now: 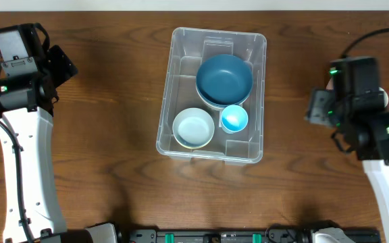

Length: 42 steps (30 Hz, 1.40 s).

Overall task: Pack container
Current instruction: 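Move the right gripper to a yellow cup and grasp it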

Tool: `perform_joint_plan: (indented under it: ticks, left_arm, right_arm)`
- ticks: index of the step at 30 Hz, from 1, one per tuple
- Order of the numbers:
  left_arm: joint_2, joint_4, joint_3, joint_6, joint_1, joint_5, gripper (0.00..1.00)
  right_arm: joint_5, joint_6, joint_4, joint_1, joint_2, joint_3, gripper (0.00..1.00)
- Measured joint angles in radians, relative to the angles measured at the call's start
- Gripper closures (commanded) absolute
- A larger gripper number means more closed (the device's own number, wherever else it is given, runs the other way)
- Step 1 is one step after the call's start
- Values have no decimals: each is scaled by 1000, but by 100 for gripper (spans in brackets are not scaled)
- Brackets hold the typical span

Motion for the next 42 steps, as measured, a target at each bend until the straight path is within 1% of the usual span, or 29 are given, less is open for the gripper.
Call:
perform_joint_plan:
  ticks: [5, 7, 8, 9, 16, 20, 21, 25, 34, 38, 42]
  left_arm:
    - [0, 0, 0, 0, 0, 0, 2]
    - [0, 0, 0, 0, 0, 0, 2]
    - [0, 0, 0, 0, 0, 0, 2]
    - [0, 0, 0, 0, 0, 0, 2]
    - [0, 0, 0, 0, 0, 0, 2]
    - [0, 0, 0, 0, 0, 0, 2]
    - [0, 0, 0, 0, 0, 0, 2]
    - [0, 0, 0, 0, 0, 0, 2]
    - [0, 0, 0, 0, 0, 0, 2]
    - [0, 0, 0, 0, 0, 0, 2]
    - [0, 0, 0, 0, 0, 0, 2]
  right_arm:
    - [13, -2, 26, -166, 37, -28, 32]
    - [13, -2, 60, -206, 61, -61, 30]
    - [13, -5, 87, -222, 79, -81, 26]
    - [13, -10, 117, -235, 97, -102, 25]
    - [-13, -132, 332, -275, 239, -219, 23]
    - [-27, -214, 433, -275, 319, -252, 26]
    - [-27, -227, 447, -275, 333, -256, 28]
    - [-30, -267, 487, -275, 406, -264, 31]
    - [-30, -303, 498, -275, 512, -264, 48]
    - [-31, -316, 497, -275, 539, -265, 66]
    - [-31, -318, 486, -277, 540, -265, 78]
